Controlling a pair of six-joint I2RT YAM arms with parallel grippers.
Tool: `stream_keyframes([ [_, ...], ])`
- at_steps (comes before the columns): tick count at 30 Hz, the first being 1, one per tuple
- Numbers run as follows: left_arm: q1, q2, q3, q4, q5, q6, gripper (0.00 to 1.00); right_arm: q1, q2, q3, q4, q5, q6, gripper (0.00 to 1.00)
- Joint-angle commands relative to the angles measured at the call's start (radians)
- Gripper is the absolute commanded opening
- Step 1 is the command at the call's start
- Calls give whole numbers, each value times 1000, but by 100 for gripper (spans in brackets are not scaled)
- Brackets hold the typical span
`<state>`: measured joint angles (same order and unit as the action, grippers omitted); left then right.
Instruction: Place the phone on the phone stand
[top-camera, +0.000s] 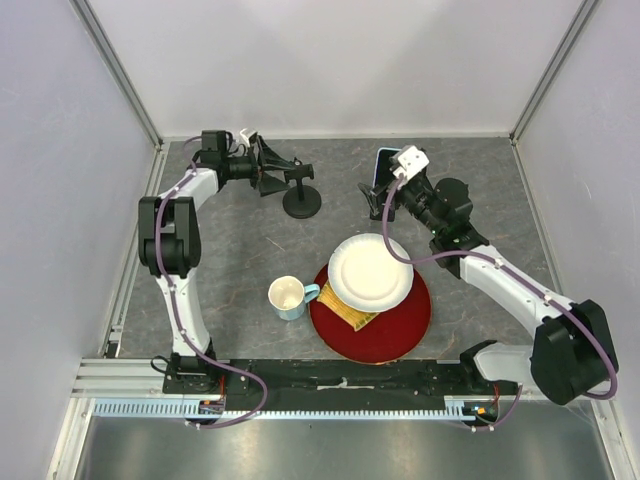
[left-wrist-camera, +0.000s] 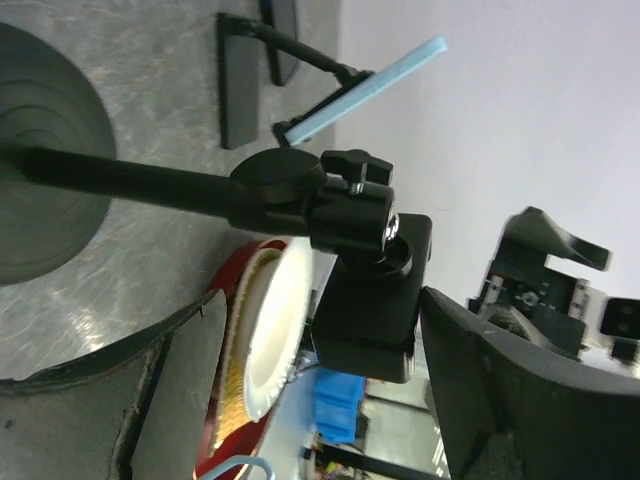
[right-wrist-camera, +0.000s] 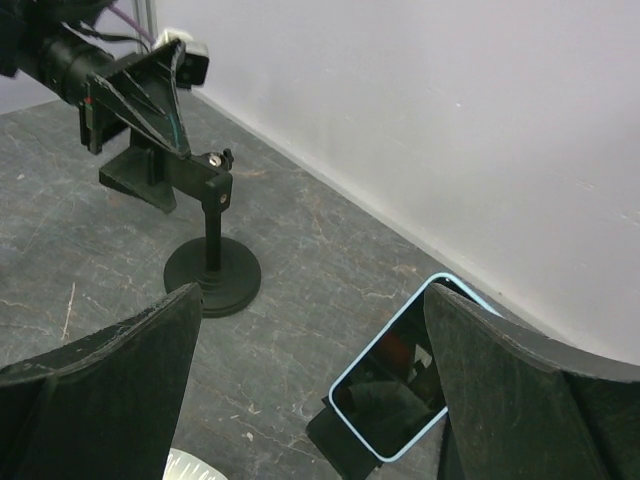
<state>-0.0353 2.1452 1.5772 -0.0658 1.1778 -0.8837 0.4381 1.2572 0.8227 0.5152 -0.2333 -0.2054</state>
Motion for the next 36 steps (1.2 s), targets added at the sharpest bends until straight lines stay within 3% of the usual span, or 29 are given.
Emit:
stream_keyframes([
  [1, 17, -167, 20, -251, -179, 237, 83, -4, 42, 85, -58, -20, 12, 98],
  [5, 23, -386, -144, -266, -586, 342, 80, -4, 83, 134, -116, -29, 12, 98],
  [8, 21, -610, -334, -128, -844, 316, 79, -10, 81, 148, -126, 0, 30, 98],
  [11, 17, -773, -561, 86, -1001, 232, 77, -59, 64, 154, -121, 11, 104, 98],
  [14, -26, -945, -751, 249, -1150, 175, 76, -146, 93, 188, -133, 98, 243, 98],
  [16, -75, -1002, -796, 349, -1234, 167, 75, -205, 113, 199, -161, 227, 326, 98],
  [21, -166, -960, -777, 420, -1300, 198, 74, -355, 208, 251, -303, 457, 524, 98],
  [25, -219, -908, -740, 523, -1326, 192, 74, -574, 318, 297, -408, 350, 695, 98],
  [31, -287, -799, -622, 684, -1354, 238, 73, -622, 531, 447, -538, 151, 528, 98],
  [36, -302, -699, -508, 771, -1278, 275, 74, -618, 625, 527, -581, 2, 404, 98],
])
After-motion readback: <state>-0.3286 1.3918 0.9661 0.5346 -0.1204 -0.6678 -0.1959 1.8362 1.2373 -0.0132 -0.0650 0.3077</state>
